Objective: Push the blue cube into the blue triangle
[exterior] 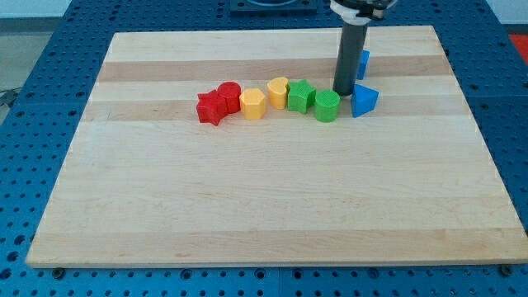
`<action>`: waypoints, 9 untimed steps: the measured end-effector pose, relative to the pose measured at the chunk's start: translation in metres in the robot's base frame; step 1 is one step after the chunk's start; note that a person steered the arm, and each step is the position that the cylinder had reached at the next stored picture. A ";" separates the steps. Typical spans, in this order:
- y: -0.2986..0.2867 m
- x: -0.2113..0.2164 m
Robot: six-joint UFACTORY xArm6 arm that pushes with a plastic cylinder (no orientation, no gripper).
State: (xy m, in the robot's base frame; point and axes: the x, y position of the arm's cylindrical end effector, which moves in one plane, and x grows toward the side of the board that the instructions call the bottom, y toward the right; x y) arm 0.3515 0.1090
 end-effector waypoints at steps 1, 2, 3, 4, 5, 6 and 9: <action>-0.009 -0.036; -0.025 -0.079; -0.028 -0.117; 0.008 -0.117; 0.009 -0.099; 0.021 -0.086; 0.083 -0.020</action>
State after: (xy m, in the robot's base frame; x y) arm 0.3318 0.1920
